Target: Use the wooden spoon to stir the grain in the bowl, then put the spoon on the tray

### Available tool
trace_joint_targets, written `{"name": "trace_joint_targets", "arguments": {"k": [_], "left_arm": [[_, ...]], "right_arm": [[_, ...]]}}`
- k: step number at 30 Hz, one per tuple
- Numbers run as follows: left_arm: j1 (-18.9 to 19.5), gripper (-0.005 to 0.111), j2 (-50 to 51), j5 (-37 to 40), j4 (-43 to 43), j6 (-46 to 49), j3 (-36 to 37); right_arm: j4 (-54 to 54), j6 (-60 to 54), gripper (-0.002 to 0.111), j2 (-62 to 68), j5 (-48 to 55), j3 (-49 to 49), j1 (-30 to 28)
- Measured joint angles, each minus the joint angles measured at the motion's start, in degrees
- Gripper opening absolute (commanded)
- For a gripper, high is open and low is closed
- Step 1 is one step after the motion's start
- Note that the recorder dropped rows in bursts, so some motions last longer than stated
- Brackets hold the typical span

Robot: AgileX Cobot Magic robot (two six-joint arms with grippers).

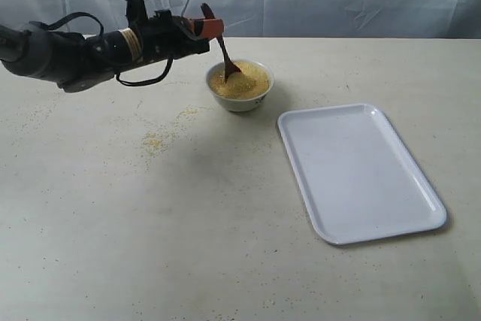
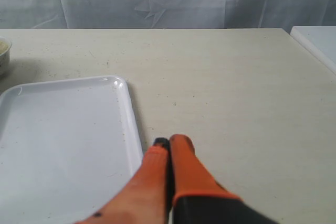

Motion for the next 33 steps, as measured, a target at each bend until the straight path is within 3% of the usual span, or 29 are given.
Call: {"name": "trace_joint_targets", "arguments": {"k": [13,28,33], "left_arm": [[0.11,0.0,-2.73,-0.69,0.61,0.0,0.0],[0.34,0.0,1.38,-2.13,0.79,1.01,0.0],[1.53,0.0,1.47,-5.81,-2.66,1.59,0.19]], "right_arm": [[0.0,0.0,-0.001,0.0,0.0,0.0,0.0],[0.0,0.0,-0.001,0.0,0.0,0.0,0.0],[0.0,0.0,-0.001,0.0,0.0,0.0,0.0]]}}
